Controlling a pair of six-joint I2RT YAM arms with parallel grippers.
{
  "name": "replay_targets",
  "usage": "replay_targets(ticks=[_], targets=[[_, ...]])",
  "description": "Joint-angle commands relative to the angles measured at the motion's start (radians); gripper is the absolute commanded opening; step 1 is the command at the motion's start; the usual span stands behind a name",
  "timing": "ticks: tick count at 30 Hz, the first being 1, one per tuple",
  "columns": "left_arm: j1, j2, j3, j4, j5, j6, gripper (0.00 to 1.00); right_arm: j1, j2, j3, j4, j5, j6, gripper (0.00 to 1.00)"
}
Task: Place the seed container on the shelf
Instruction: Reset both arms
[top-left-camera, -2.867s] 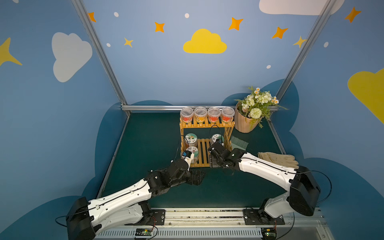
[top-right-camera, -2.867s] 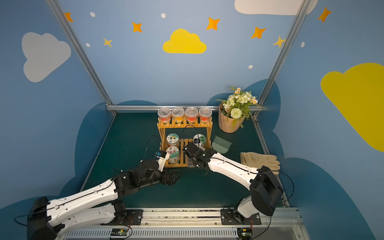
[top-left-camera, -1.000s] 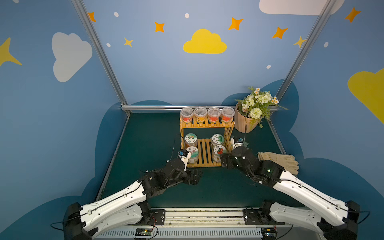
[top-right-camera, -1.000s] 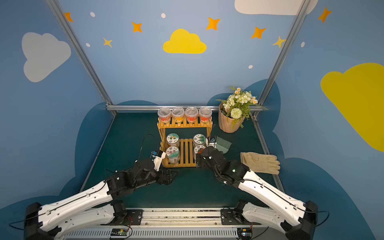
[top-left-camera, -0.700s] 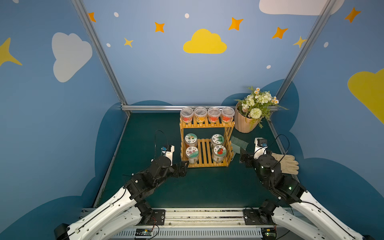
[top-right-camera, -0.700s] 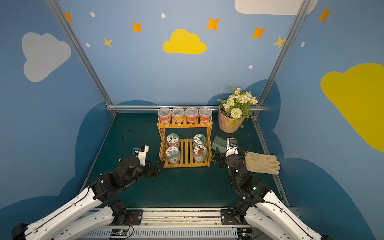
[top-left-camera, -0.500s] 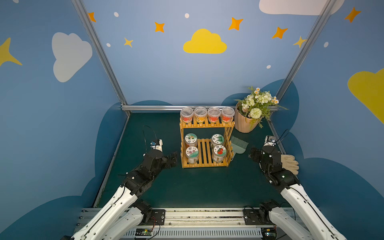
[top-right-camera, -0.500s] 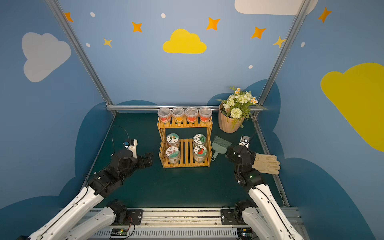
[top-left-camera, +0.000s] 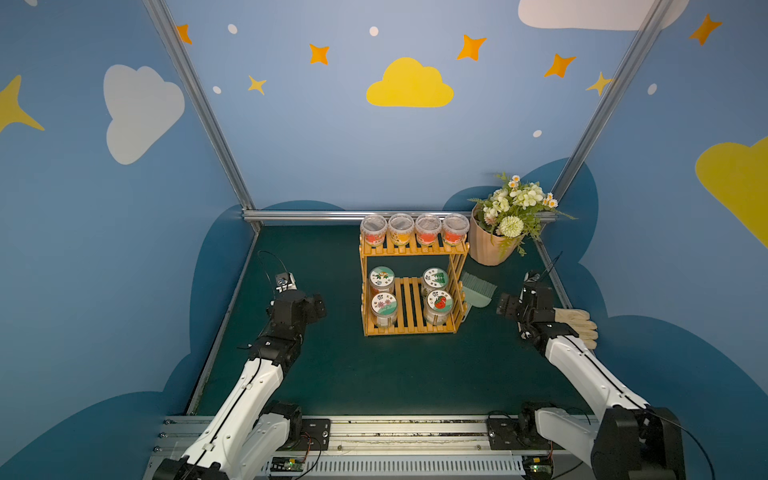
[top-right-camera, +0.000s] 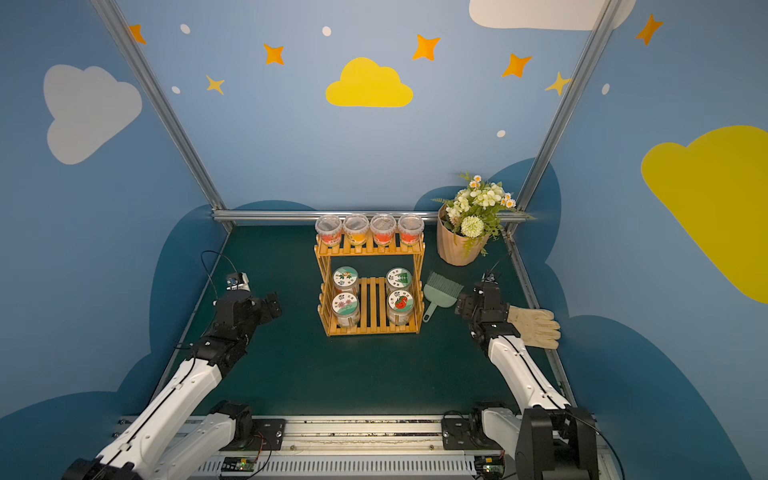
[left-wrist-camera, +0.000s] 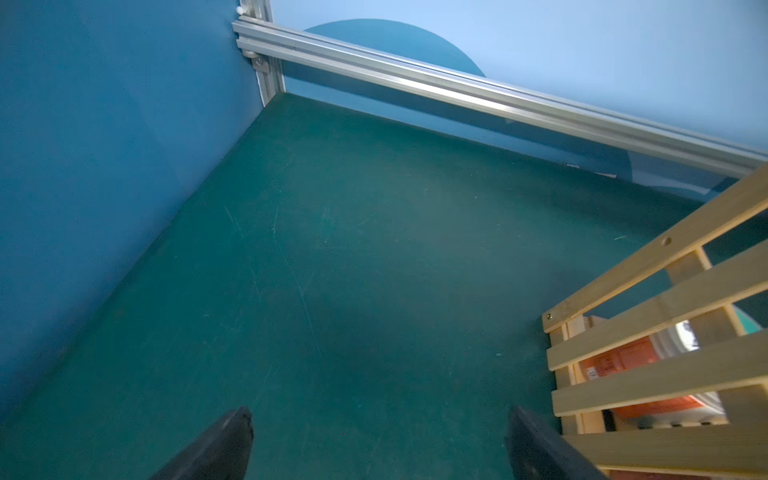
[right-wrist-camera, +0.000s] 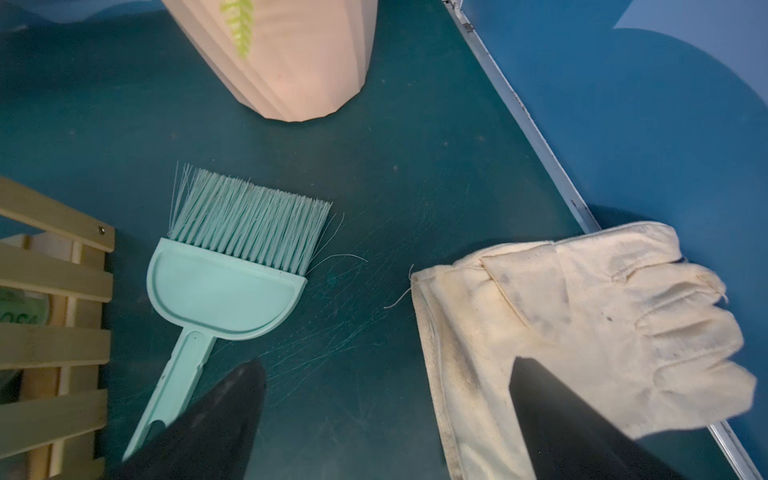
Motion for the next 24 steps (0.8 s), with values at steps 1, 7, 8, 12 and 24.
replay_targets(ticks=[1, 7, 8, 12, 24], targets=[[0.003, 0.019, -0.043, 0.145, 0.008, 0.086, 1.00, -0.004, 0.038, 0.010, 0.091, -0.055, -0.107, 0.98], [0.003, 0.108, -0.113, 0.314, 0.075, 0.223, 1.00, -0.001, 0.150, -0.020, 0.285, -0.183, -0.180, 0.98], [0.003, 0.123, -0.124, 0.351, 0.101, 0.240, 1.00, -0.001, 0.168, -0.024, 0.305, -0.184, -0.187, 0.98], [0.004, 0.200, -0.180, 0.529, 0.151, 0.254, 1.00, -0.001, 0.204, -0.075, 0.446, -0.245, -0.206, 0.98], [0.013, 0.391, -0.181, 0.767, 0.142, 0.301, 1.00, -0.009, 0.240, -0.128, 0.616, -0.289, -0.238, 0.98]])
